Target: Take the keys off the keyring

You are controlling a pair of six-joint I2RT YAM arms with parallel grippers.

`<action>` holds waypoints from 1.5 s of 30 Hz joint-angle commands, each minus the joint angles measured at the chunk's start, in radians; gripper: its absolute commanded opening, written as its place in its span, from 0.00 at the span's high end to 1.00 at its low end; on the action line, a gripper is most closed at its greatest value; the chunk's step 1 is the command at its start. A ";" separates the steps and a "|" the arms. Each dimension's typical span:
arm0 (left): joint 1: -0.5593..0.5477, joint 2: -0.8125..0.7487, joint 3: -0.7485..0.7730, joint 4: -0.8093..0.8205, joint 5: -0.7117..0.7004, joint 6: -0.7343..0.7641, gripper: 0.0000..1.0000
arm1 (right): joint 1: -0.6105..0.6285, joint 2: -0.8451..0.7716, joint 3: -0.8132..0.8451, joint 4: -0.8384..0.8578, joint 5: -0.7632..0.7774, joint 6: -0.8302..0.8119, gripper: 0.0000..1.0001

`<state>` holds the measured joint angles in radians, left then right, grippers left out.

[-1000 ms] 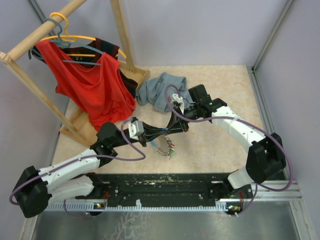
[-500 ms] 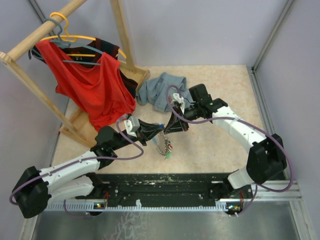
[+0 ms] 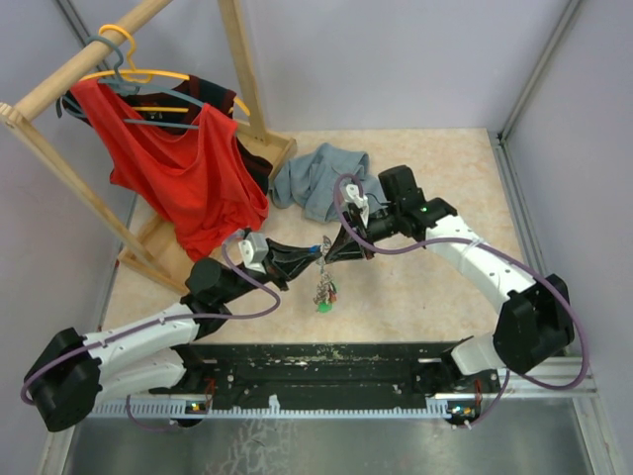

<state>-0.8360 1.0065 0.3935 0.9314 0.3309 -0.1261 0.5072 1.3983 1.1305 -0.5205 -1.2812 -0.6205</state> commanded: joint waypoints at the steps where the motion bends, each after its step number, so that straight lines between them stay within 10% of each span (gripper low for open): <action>1: -0.002 -0.023 -0.022 0.067 -0.021 -0.002 1.00 | -0.006 -0.053 0.008 0.034 -0.034 0.001 1.00; 28: 0.003 -0.042 -0.013 0.105 0.045 -0.006 1.00 | 0.026 -0.066 -0.069 -0.115 -0.037 -0.439 1.00; 45: 0.003 -0.039 0.011 0.067 0.063 -0.009 1.00 | 0.027 -0.059 -0.065 0.039 -0.090 -0.199 0.84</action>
<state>-0.8352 0.9749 0.3515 0.9565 0.3702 -0.1272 0.5236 1.3670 1.0542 -0.5896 -1.3209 -0.9127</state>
